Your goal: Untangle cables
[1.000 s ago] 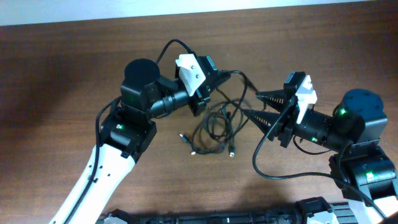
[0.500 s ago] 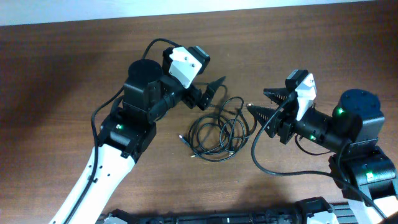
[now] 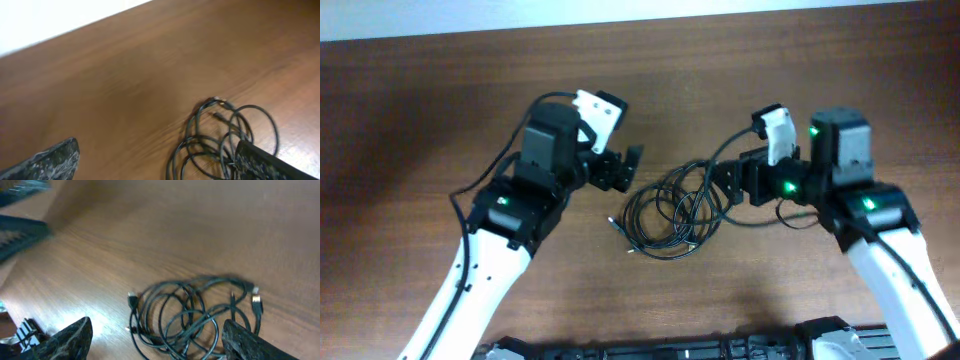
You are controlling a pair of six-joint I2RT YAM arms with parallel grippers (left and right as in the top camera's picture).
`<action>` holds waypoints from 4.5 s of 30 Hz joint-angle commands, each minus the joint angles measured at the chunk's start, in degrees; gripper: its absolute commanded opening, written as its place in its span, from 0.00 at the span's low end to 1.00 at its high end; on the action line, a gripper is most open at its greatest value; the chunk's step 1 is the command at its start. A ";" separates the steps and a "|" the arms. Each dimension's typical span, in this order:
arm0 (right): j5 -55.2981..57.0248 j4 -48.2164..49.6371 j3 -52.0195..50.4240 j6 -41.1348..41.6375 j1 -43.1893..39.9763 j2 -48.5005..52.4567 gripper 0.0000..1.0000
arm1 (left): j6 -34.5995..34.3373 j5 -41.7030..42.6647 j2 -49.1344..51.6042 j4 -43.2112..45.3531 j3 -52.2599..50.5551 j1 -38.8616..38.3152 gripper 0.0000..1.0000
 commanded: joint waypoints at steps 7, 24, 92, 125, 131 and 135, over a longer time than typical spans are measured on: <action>9.09 -6.99 0.35 4.98 -0.17 10.49 0.92 | -7.30 -1.03 -0.76 -8.74 0.52 8.15 0.99; 7.85 -7.96 -0.83 0.72 -0.20 23.65 1.00 | -7.30 -1.03 -0.76 -9.99 0.52 8.15 0.99; 29.68 76.26 21.81 -17.99 -0.22 -11.15 0.04 | -7.32 -1.03 -0.76 -10.12 0.52 8.15 0.99; 81.18 41.70 21.81 -20.55 -48.04 5.22 0.04 | -7.30 -1.03 -0.76 -10.12 0.52 8.15 0.99; 55.43 26.58 21.79 -8.09 -53.86 5.97 0.04 | -7.30 -1.03 -0.76 -10.12 0.52 8.15 0.99; 51.98 22.10 21.79 -8.13 -54.64 8.15 0.04 | -7.30 -1.03 -0.76 -10.12 0.52 8.15 0.99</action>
